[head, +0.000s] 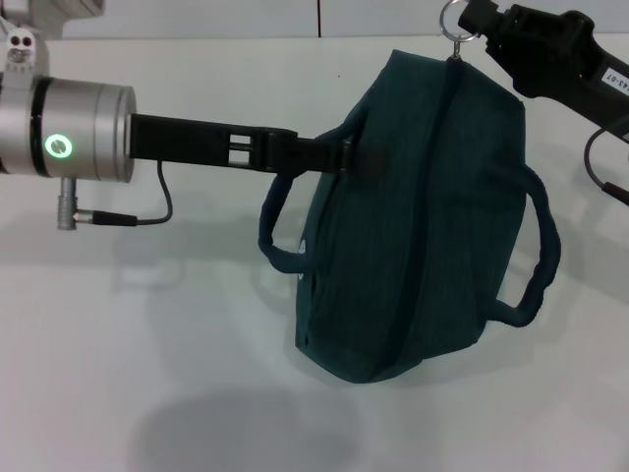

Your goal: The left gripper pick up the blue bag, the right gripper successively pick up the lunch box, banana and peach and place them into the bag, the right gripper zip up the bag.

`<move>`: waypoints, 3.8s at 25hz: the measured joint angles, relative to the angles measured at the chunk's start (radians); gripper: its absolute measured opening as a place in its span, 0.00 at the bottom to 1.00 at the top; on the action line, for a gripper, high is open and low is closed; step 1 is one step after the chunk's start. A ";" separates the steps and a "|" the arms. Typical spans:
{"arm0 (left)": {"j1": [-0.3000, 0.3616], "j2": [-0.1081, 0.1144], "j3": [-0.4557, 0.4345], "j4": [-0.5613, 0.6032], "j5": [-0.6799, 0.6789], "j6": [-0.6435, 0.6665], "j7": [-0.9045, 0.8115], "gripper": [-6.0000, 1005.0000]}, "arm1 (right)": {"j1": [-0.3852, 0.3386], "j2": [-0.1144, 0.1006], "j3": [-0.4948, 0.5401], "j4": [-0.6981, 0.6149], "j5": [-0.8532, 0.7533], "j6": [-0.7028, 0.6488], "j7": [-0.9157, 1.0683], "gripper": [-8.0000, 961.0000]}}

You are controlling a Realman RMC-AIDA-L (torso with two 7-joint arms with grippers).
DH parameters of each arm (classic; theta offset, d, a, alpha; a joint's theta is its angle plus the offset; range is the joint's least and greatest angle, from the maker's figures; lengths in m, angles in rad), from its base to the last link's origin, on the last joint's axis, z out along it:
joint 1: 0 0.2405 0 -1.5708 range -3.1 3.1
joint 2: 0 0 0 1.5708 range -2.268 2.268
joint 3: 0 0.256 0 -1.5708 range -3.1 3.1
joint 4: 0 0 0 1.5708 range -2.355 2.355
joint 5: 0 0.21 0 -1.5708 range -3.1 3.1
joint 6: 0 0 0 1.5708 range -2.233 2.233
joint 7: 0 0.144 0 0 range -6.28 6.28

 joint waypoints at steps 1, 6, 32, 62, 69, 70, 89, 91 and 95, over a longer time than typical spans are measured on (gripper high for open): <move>-0.002 -0.001 0.000 0.000 0.007 -0.007 0.000 0.72 | 0.000 0.000 0.000 0.000 0.000 0.000 0.000 0.09; -0.004 -0.011 0.000 0.000 0.032 -0.048 -0.003 0.73 | 0.000 0.000 0.000 0.000 -0.001 0.000 0.000 0.10; -0.020 -0.016 0.000 0.002 0.068 -0.086 0.022 0.10 | -0.010 0.000 0.000 0.015 0.000 -0.008 -0.003 0.10; -0.010 -0.045 0.024 0.000 0.028 0.020 0.181 0.04 | -0.064 -0.009 0.009 0.041 0.015 0.053 0.000 0.10; -0.001 -0.045 0.024 0.002 -0.021 0.071 0.217 0.05 | -0.065 -0.009 0.002 0.041 0.007 0.076 -0.002 0.10; 0.002 -0.045 0.024 0.003 -0.033 0.079 0.223 0.05 | -0.064 -0.009 0.000 0.041 0.002 0.081 -0.002 0.10; 0.015 -0.044 -0.007 0.000 -0.081 0.023 0.214 0.05 | -0.047 -0.012 -0.005 0.029 -0.004 0.073 -0.058 0.13; 0.017 -0.044 -0.011 -0.001 -0.081 -0.016 0.205 0.05 | -0.057 -0.019 0.009 0.029 -0.003 0.086 -0.059 0.17; 0.024 -0.045 -0.012 -0.014 -0.081 -0.089 0.201 0.05 | -0.090 -0.044 0.064 0.027 -0.002 0.099 -0.062 0.25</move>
